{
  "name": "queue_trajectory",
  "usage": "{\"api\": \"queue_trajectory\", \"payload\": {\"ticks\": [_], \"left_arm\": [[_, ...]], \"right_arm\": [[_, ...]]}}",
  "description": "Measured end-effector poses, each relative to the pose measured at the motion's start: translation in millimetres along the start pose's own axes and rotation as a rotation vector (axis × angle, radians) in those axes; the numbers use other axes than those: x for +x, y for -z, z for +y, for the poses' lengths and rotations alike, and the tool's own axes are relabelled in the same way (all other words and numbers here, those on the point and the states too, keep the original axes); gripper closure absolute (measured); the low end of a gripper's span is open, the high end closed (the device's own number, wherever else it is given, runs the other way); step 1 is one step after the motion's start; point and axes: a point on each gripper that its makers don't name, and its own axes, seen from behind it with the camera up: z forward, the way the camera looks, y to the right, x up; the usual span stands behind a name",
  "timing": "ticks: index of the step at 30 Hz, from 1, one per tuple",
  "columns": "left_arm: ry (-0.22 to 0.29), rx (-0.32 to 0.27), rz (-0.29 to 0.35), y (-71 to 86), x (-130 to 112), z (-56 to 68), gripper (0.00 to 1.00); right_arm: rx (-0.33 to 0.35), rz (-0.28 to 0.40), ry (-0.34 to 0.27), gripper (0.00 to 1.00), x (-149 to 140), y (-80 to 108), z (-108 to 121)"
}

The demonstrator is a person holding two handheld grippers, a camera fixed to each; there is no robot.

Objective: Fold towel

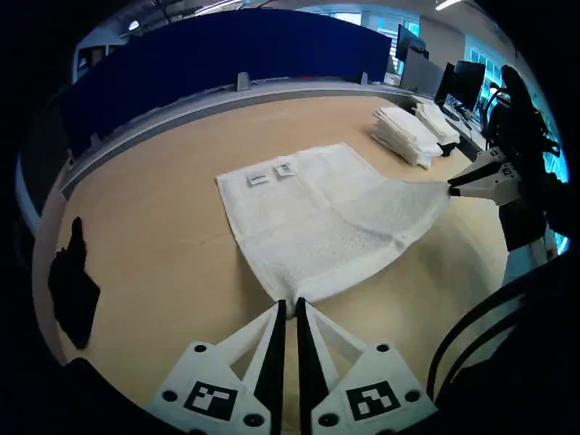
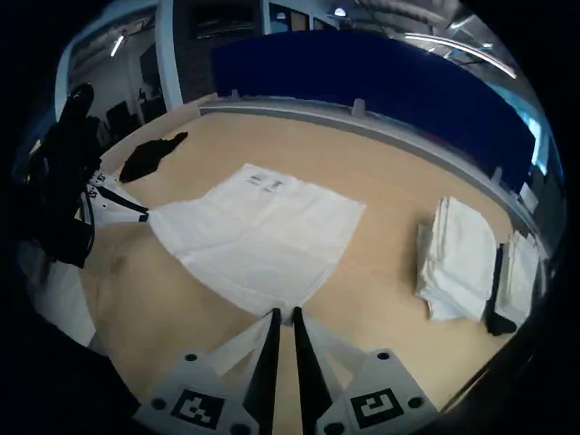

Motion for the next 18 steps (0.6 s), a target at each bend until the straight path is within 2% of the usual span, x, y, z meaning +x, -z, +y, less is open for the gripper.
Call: {"api": "queue_trajectory", "payload": {"ticks": [8, 18], "left_arm": [[0.020, -0.005, -0.001, 22.5, 9, 4.8, 0.90], [0.070, -0.027, -0.014, 47.8, 10, 17.4, 0.90]], "right_arm": [[0.005, 0.012, 0.003, 0.87, 11, 26.4, -9], [0.004, 0.019, -0.049, 0.87, 16, 50.0, -16]]}}
